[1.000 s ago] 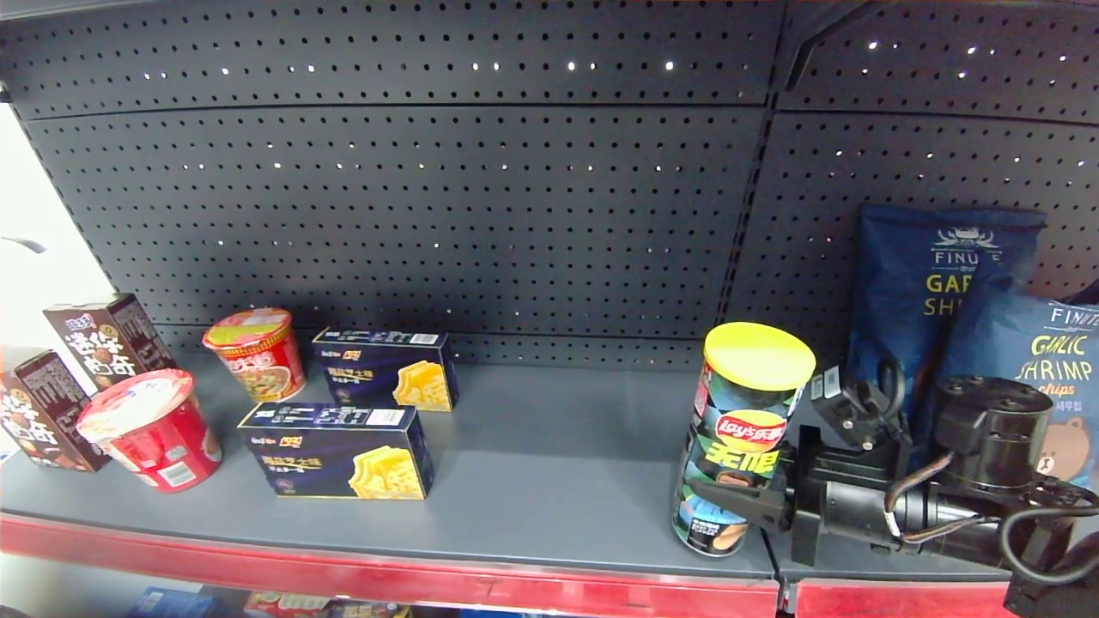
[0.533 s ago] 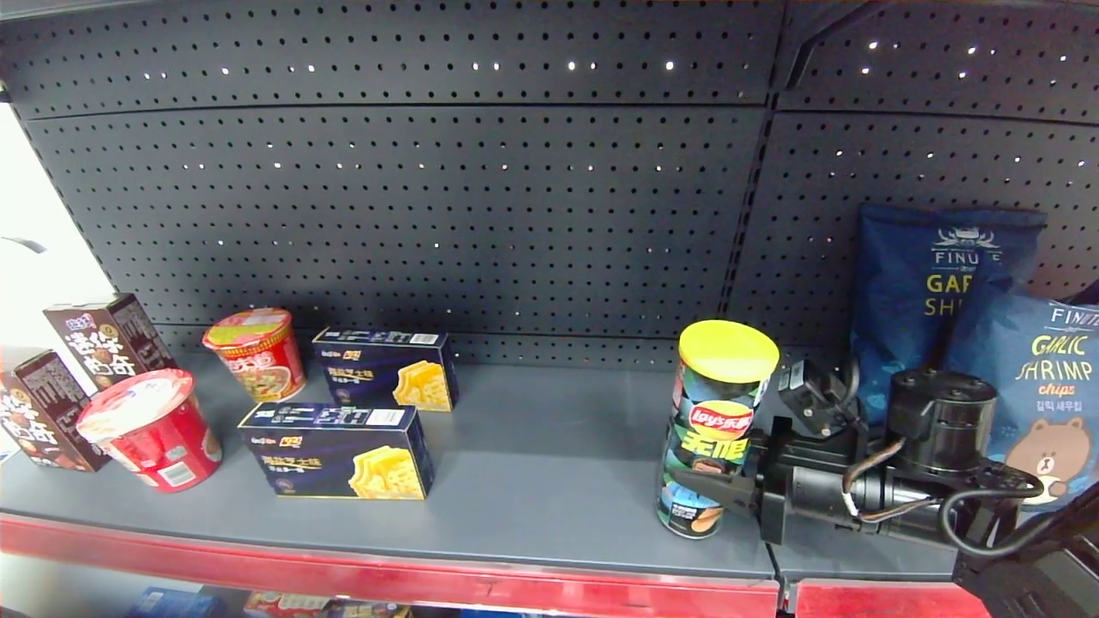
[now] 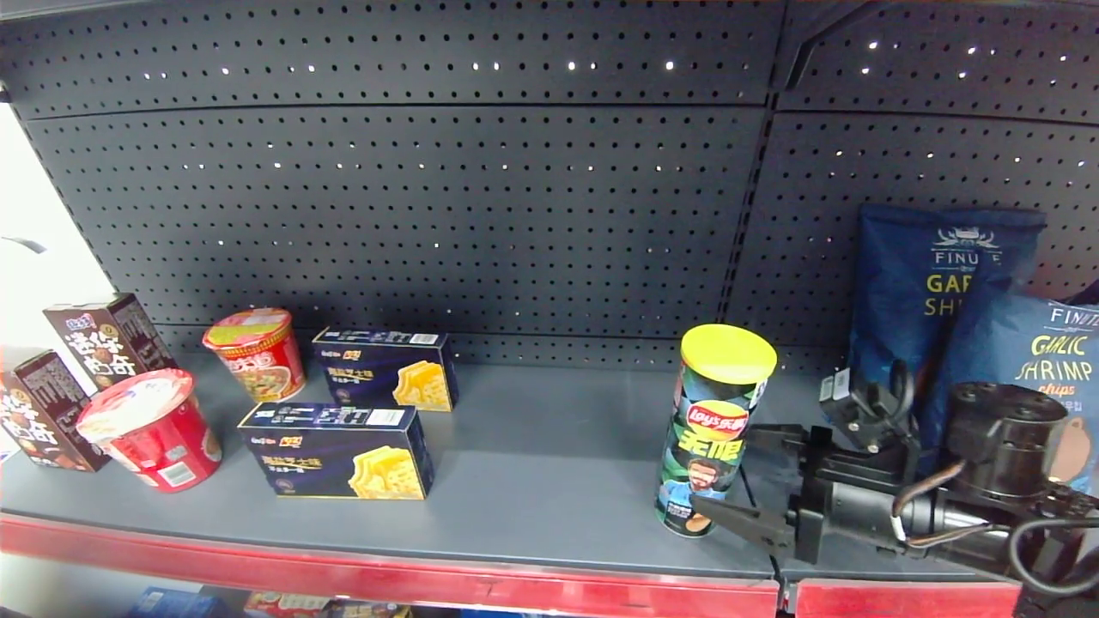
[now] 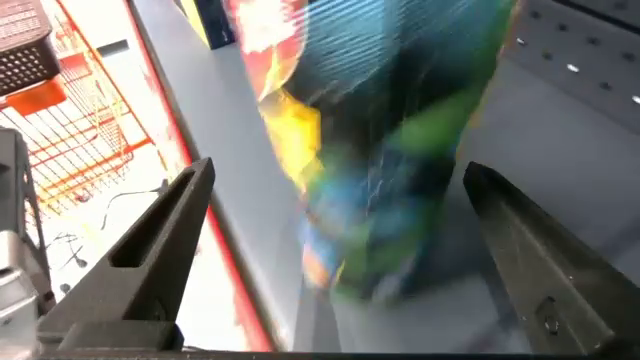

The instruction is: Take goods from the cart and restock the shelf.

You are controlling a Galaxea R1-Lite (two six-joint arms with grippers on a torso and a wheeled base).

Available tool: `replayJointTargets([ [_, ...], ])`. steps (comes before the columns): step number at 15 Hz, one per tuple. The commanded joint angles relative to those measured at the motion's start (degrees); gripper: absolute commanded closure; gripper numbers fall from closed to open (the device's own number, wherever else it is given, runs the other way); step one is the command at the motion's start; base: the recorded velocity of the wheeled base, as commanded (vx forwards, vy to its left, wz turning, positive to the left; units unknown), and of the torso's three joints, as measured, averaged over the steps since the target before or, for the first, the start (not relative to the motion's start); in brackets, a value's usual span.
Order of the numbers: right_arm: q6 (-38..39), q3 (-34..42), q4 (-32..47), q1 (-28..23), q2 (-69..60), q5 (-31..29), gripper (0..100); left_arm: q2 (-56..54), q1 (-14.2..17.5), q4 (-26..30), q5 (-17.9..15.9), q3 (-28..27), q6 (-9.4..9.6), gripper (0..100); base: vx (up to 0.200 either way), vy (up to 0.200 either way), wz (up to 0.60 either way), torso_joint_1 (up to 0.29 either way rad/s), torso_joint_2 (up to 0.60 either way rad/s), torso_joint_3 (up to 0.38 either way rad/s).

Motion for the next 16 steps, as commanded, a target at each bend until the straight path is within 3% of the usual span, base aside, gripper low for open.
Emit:
replayJointTargets([
  [1,-0.11,6.06,0.27,-2.28,-9.04,-0.41,0,0.04,0.02,0.0,-0.02,0.2,-0.02,100,0.0,0.0,0.0,0.0,0.0,0.0],
  [3,-0.11,8.69,0.45,-4.74,-13.17,-1.73,0,0.04,0.02,-0.09,-0.02,-0.15,-0.02,100,0.0,0.0,0.0,0.0,0.0,0.0],
  [5,-0.02,8.87,1.24,-6.23,-16.6,-10.34,0,0.31,-0.16,-0.18,-0.55,-2.52,0.07,100,0.0,0.0,0.0,0.0,0.0,0.0],
  [8,-0.02,6.58,11.87,-8.08,-25.48,-14.56,0,5.4,-0.25,-0.27,-3.27,-10.52,0.69,100,0.0,0.0,0.0,0.0,0.0,0.0],
  [11,-0.19,2.89,28.57,-6.93,-35.67,-21.51,0,13.31,-0.25,-0.36,-9.07,-15.53,3.5,100,0.0,0.0,0.0,0.0,0.0,0.0],
  [12,-0.02,3.59,32.18,-6.67,-39.71,-23.18,0,17.53,-0.42,-0.97,-13.12,-16.15,6.05,100,0.0,0.0,0.0,0.0,0.0,0.0],
  [14,-0.11,6.14,32.35,-8.6,-43.23,-24.49,0,21.05,-0.6,-2.91,-19.53,-16.59,9.56,100,0.0,0.0,0.0,0.0,0.0,0.0],
  [15,-0.11,7.37,32.79,-9.66,-44.9,-26.08,0,22.72,-0.86,-3.52,-21.82,-16.59,9.83,100,0.0,0.0,0.0,0.0,0.0,0.0],
  [16,-0.11,7.37,32.79,-9.66,-44.9,-26.08,0,22.72,-0.86,-3.52,-21.82,-16.59,9.83,100,0.0,0.0,0.0,0.0,0.0,0.0],
])
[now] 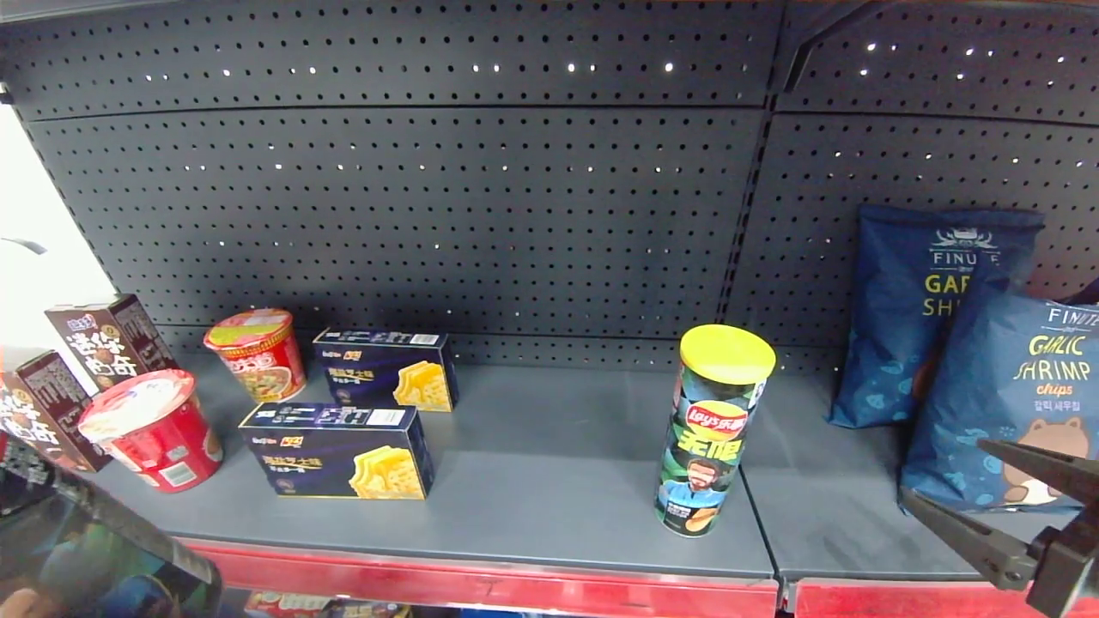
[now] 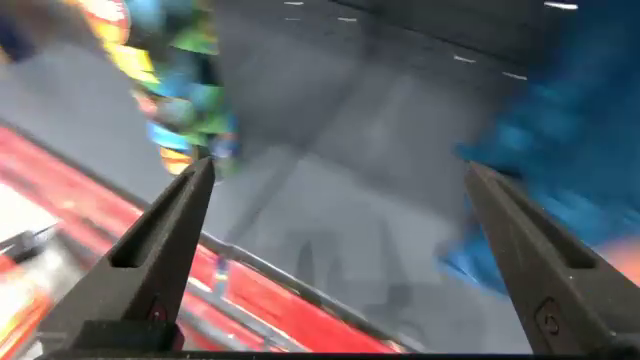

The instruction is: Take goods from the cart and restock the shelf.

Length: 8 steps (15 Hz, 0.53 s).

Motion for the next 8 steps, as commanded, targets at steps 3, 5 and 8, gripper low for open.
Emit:
replayJointTargets([
  [3,-0.21,3.96,3.51,-1.57,-7.09,-3.88,0,13.44,-6.85,-2.84,-3.11,-3.01,0.2,100,0.0,0.0,0.0,0.0,0.0,0.0],
  [5,-0.21,4.4,3.68,-3.68,-7.97,-3.61,0,20.56,-10.36,-6.54,-2.67,-5.91,0.2,100,0.0,0.0,0.0,0.0,0.0,0.0],
  [8,-1.26,7.3,3.07,-4.3,-13.07,-2.21,0,29.35,-13.35,-11.9,-1.61,-9.78,0.2,100,0.0,0.0,0.0,0.0,0.0,0.0],
])
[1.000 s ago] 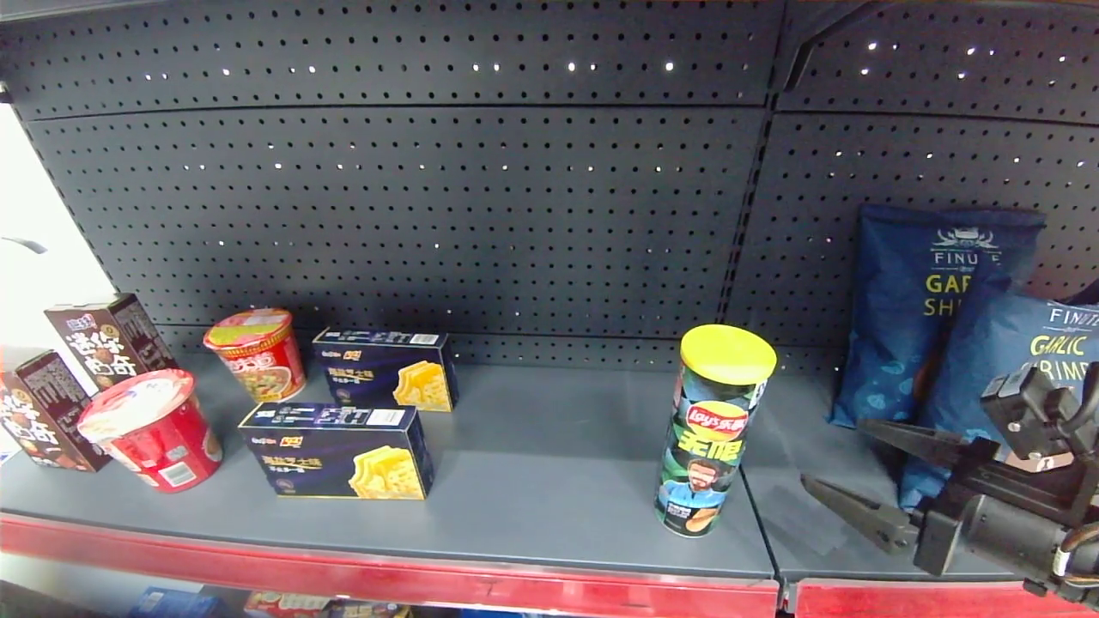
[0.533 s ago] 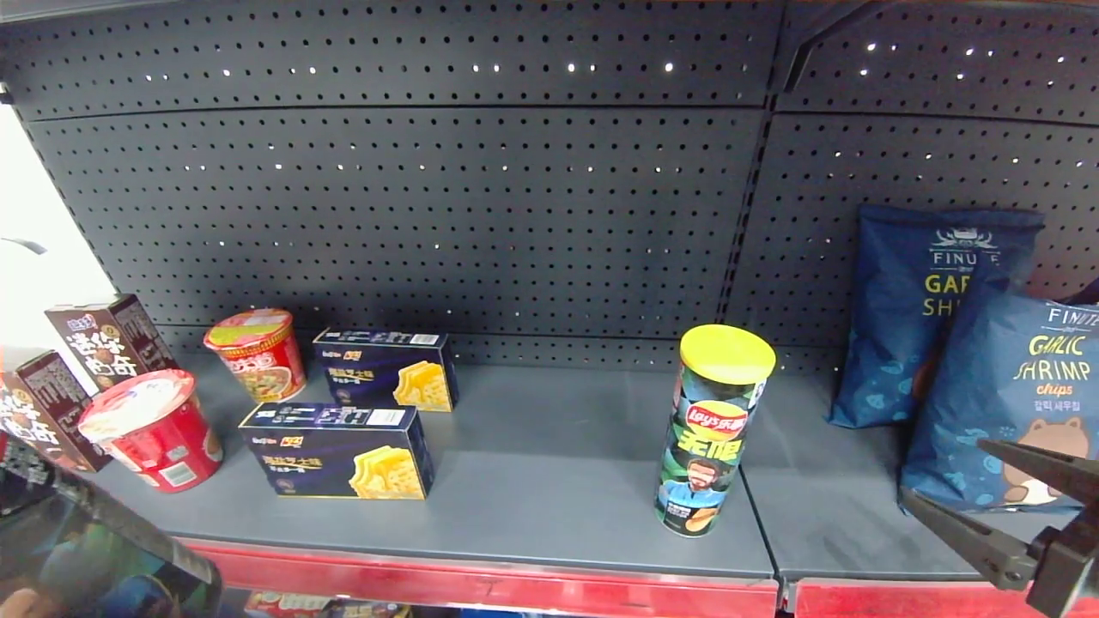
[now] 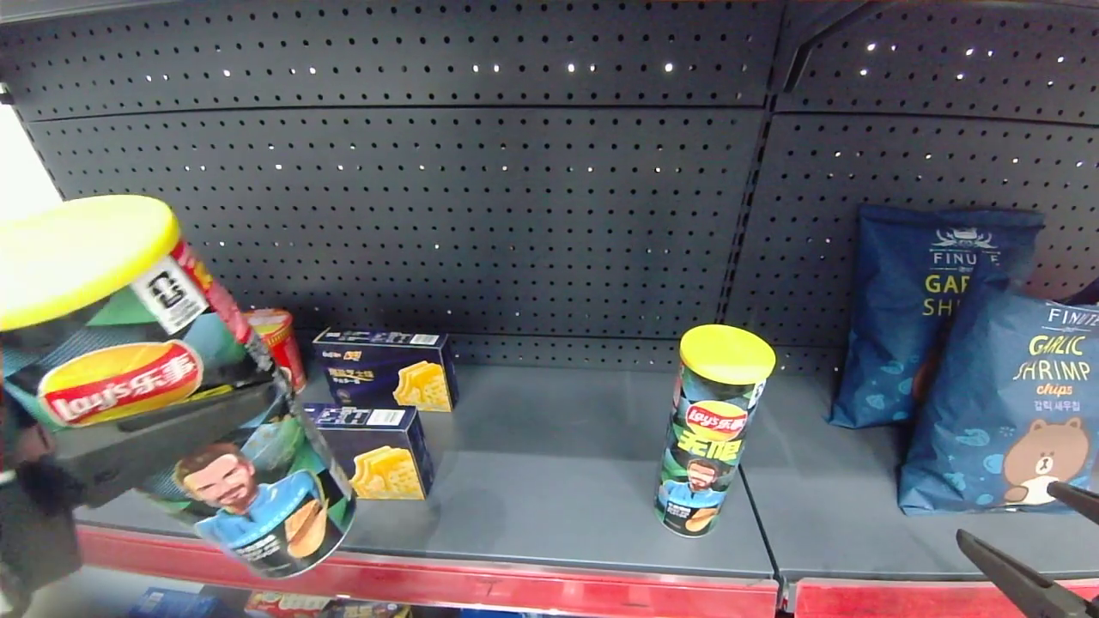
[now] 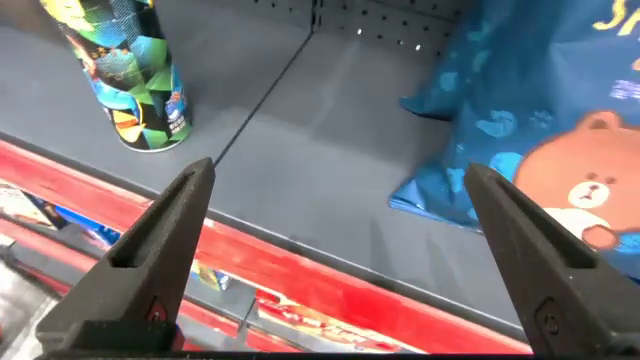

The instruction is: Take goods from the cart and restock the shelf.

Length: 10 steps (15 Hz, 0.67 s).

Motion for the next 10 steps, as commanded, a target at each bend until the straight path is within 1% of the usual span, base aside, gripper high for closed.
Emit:
replayJointTargets([
  [1,-1.35,1.66,-0.19,-0.67,-3.94,-0.86,0,9.27,-3.28,-2.35,0.98,-3.66,-0.01,100,0.0,0.0,0.0,0.0,0.0,0.0],
  [3,-1.35,2.19,0.07,-0.85,-5.17,-2.27,0,10.5,-4.07,-2.35,1.42,-4.54,-0.01,100,0.0,0.0,0.0,0.0,0.0,0.0],
  [4,-1.44,3.68,0.25,-0.85,-5.52,-3.32,0,11.46,-4.34,-2.43,1.42,-5.33,-0.01,100,0.0,0.0,0.0,0.0,0.0,0.0],
  [7,-1.26,5.09,0.34,-0.85,-6.92,-3.59,0,12.25,-4.42,-2.43,2.04,-5.68,-0.01,100,0.0,0.0,0.0,0.0,0.0,0.0],
  [8,-1.26,5.35,0.25,-0.85,-6.92,-3.59,0,12.25,-4.42,-2.43,2.04,-5.59,-0.01,100,0.0,0.0,-0.6,0.002,0.0,0.002],
  [10,-1.35,5.44,0.25,-0.94,-6.92,-3.15,0,12.43,-4.42,-2.35,2.04,-5.5,-0.01,100,0.0,0.0,0.0,0.0,0.0,0.0],
])
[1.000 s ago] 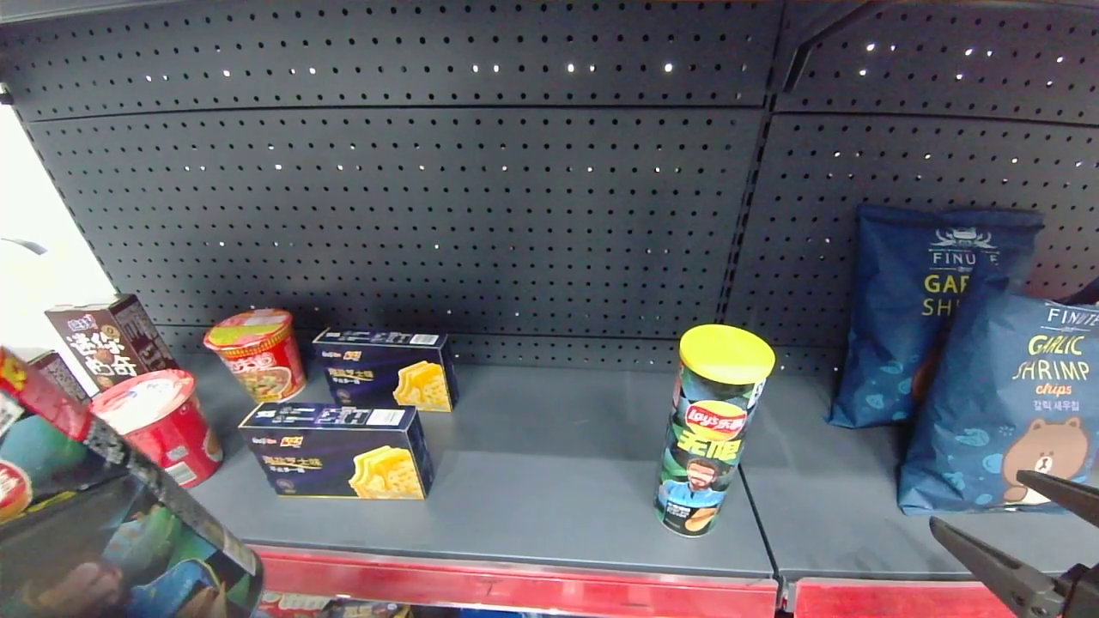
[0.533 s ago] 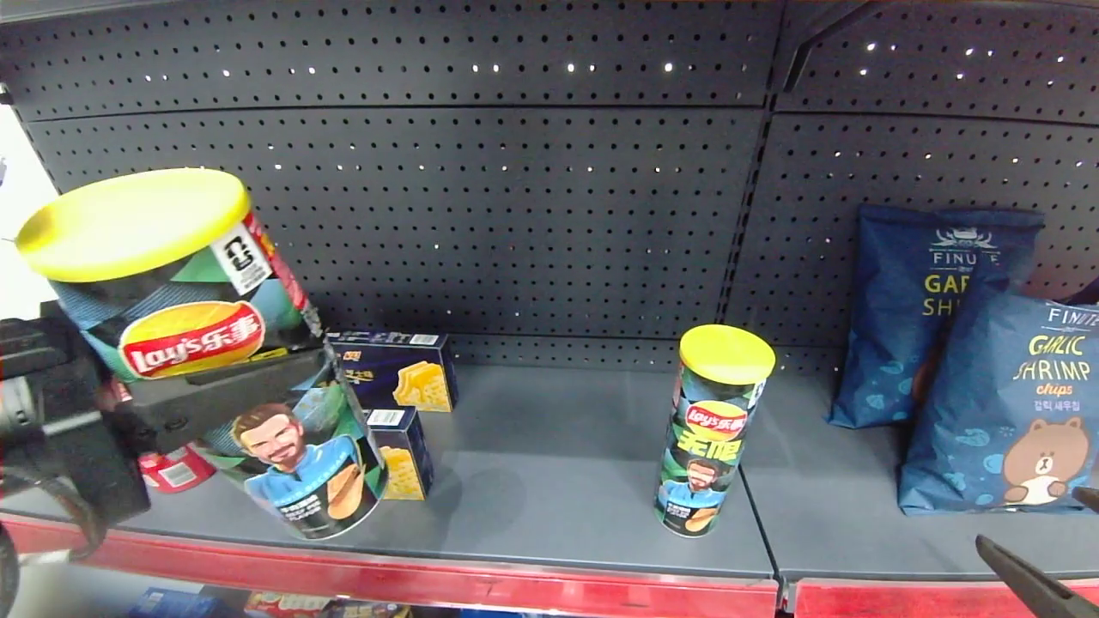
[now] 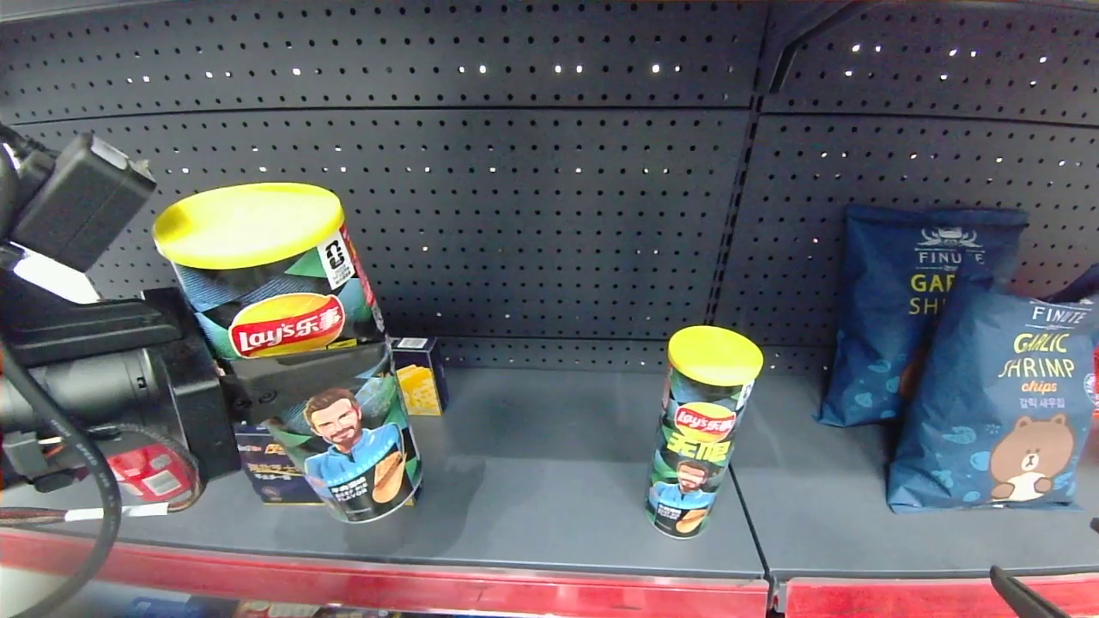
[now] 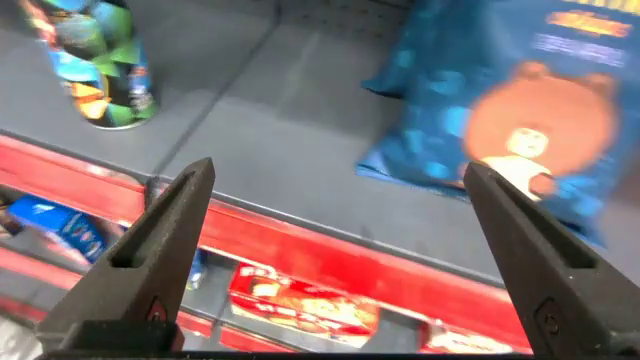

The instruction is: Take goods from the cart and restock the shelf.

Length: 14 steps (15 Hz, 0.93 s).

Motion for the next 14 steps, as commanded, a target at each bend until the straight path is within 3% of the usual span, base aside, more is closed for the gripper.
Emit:
replayJointTargets([
  [1,-0.04,0.29,0.02,-0.09,-0.1,0.44,0,0.37,-0.01,0.08,-0.01,0.27,-0.01,100,0.0,0.0,0.0,0.0,0.0,0.0],
  [5,0.23,0.02,-0.51,-2.02,0.96,8.17,0,2.57,-0.01,-0.01,1.48,-0.35,0.08,100,0.0,0.0,0.0,0.0,0.0,0.0],
  [14,0.49,0.29,-2.44,-2.72,5.79,9.58,0,22.61,-3.53,-9.94,1.48,-9.22,0.25,100,0.0,0.0,0.0,0.0,0.0,0.0],
])
